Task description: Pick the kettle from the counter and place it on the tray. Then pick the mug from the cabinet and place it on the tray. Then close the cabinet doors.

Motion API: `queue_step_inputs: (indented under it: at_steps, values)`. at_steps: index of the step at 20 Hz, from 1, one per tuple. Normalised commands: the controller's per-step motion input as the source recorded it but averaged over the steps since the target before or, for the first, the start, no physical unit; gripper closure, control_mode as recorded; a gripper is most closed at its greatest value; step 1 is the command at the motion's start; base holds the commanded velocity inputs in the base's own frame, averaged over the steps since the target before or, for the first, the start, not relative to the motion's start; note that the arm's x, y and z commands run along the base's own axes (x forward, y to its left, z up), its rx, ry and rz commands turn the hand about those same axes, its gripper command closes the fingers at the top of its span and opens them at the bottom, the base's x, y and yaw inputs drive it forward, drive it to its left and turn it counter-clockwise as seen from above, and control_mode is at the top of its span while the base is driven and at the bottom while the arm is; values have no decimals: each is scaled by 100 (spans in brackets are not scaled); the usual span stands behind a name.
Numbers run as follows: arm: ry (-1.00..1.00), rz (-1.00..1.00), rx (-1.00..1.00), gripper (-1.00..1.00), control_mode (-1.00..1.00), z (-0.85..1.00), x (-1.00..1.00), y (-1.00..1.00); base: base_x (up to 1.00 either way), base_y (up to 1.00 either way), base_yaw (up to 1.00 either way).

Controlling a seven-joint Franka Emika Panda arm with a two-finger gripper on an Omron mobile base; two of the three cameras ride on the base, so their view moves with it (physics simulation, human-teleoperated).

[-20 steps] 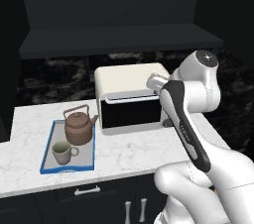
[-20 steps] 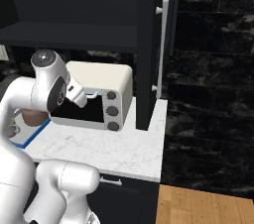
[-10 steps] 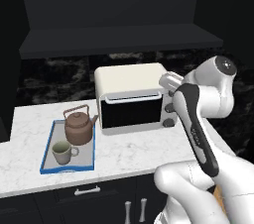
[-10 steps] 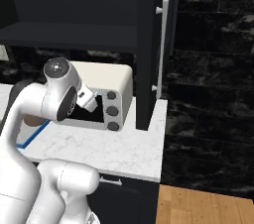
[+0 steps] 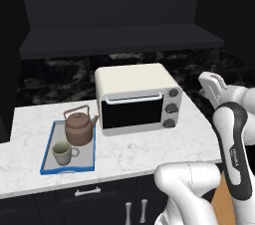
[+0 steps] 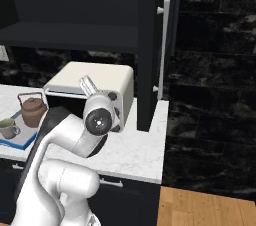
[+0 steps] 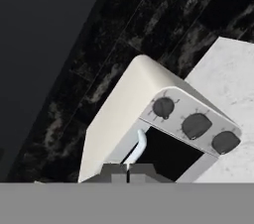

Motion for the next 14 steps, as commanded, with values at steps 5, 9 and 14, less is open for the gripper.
queue_step_inputs:
  at_steps: [5,9,14]
  values:
    - [-28,-15,23,100,-100,-3,-1,-37,0,0,0]
    - [-5,-12,7,100,-100,0,0,-69,0,0,0]
    - [-9,-3,4,100,-100,-6,0,-75,0,0,0]
